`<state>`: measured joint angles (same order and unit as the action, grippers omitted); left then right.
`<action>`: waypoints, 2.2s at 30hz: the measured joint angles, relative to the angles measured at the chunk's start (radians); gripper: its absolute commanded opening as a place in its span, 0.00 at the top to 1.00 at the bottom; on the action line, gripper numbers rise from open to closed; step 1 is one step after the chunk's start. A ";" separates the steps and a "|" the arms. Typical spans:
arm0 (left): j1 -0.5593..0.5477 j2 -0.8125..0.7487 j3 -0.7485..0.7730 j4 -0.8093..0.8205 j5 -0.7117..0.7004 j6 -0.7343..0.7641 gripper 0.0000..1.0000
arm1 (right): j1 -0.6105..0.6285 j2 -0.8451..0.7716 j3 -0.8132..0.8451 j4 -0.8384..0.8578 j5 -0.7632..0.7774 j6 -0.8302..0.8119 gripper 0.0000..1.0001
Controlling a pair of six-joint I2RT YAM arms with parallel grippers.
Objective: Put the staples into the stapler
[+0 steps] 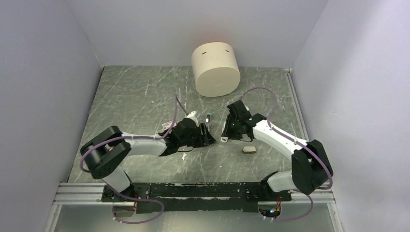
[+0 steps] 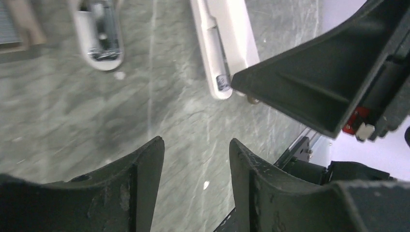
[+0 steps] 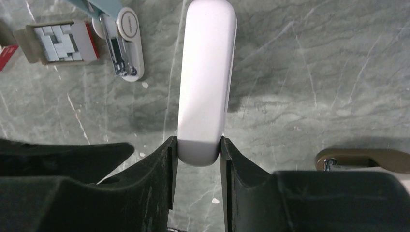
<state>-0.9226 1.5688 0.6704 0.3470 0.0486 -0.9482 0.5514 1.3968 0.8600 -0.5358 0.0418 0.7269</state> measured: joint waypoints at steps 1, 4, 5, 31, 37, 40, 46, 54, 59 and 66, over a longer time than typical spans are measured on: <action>-0.011 0.025 0.011 0.019 0.000 -0.010 0.41 | -0.004 -0.015 -0.010 0.000 -0.011 0.002 0.85; -0.031 0.096 0.026 0.097 0.000 -0.053 0.43 | -0.017 -0.052 -0.045 0.000 -0.044 0.004 0.87; -0.038 0.118 0.026 0.123 0.000 -0.070 0.44 | -0.022 -0.063 -0.060 0.002 -0.056 0.006 0.87; -0.116 0.236 0.028 0.313 -0.086 -0.236 0.74 | -0.107 -0.212 -0.217 0.128 -0.251 0.119 0.90; -0.117 0.236 0.028 0.314 -0.105 -0.229 0.73 | -0.120 -0.212 -0.217 0.127 -0.279 0.118 0.90; -0.118 0.236 0.028 0.315 -0.112 -0.229 0.73 | -0.124 -0.212 -0.217 0.127 -0.292 0.114 0.90; -0.118 0.236 0.028 0.315 -0.117 -0.225 0.88 | -0.140 -0.212 -0.217 0.122 -0.327 0.100 0.90; -0.117 0.250 0.033 0.312 -0.128 -0.222 0.91 | -0.191 -0.212 -0.167 0.055 -0.346 0.072 0.89; -0.114 0.293 0.079 0.290 -0.130 -0.219 0.91 | -0.236 -0.212 -0.116 0.018 -0.301 0.044 0.88; -0.114 0.334 0.122 0.266 -0.128 -0.219 0.91 | -0.291 -0.172 -0.042 -0.008 -0.225 -0.004 0.83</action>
<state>-1.0367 1.9026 0.7929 0.6128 -0.0792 -1.1671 0.2607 1.2243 0.8181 -0.5442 -0.1833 0.7227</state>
